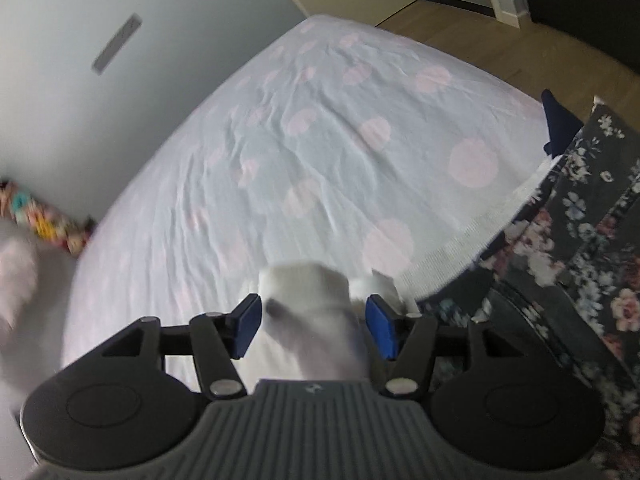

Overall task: Fold clothes
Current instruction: 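Lift the folded white shirt with both grippers and carry it toward the clothes stack, then lower the folded shirt onto the clothes stack and open both grippers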

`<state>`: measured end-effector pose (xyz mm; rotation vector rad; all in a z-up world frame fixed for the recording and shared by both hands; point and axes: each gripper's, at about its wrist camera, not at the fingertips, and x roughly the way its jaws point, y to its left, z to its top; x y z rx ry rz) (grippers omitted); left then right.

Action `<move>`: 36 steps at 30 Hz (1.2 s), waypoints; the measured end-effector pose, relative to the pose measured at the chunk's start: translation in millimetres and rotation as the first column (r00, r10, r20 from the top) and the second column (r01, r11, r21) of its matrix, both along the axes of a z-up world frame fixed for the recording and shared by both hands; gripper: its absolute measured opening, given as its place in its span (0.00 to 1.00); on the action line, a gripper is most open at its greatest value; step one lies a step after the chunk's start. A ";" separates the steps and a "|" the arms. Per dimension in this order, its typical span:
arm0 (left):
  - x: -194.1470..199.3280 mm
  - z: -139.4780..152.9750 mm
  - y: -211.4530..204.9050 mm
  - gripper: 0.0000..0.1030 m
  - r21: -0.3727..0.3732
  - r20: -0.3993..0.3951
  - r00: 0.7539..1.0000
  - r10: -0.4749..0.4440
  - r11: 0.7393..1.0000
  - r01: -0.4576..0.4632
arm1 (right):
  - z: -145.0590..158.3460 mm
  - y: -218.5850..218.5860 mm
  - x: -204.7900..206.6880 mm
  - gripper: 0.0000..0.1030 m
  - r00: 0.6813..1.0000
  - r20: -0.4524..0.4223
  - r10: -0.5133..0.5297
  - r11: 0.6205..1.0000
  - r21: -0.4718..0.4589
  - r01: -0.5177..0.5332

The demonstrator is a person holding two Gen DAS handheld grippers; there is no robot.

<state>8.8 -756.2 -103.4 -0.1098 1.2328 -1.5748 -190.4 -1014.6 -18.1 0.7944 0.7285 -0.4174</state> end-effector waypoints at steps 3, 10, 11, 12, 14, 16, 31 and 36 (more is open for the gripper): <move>-1.3 1.1 1.2 0.38 -0.016 0.014 1.000 -0.001 1.000 0.002 | -0.5 -6.5 7.8 0.36 1.000 0.013 -0.022 0.999 0.044 0.021; -21.5 29.7 21.5 0.10 -0.168 0.203 0.979 0.002 0.985 0.033 | 32.6 21.9 -0.5 0.27 0.986 0.117 0.115 0.984 -0.152 -0.097; -24.8 34.1 26.8 0.10 -0.192 0.231 0.973 0.008 0.981 0.038 | 36.3 26.6 -3.9 0.27 0.981 0.133 0.141 0.974 -0.196 -0.113; -27.5 37.3 31.6 0.09 -0.216 0.255 0.967 0.013 0.975 0.044 | 39.7 31.2 -7.3 0.27 0.975 0.146 0.165 0.962 -0.242 -0.126; -31.4 38.4 35.3 0.09 -0.209 0.293 0.956 0.017 0.977 0.046 | 40.4 35.2 -10.3 0.26 0.977 0.136 0.163 0.945 -0.305 -0.115; -31.6 32.9 32.1 0.09 -0.168 0.310 0.951 0.017 0.985 0.037 | 34.5 34.5 -6.7 0.25 0.983 0.117 0.138 0.945 -0.314 -0.095; -29.8 8.8 21.7 0.16 0.010 0.329 0.944 0.002 1.000 -0.006 | -27.0 30.5 46.9 0.25 0.990 -0.135 0.050 0.926 -0.364 -0.097; -29.0 29.0 38.6 0.24 -0.003 0.352 0.935 0.046 0.999 -0.048 | -4.1 38.5 32.4 0.45 0.997 -0.079 0.022 0.927 -0.371 -0.050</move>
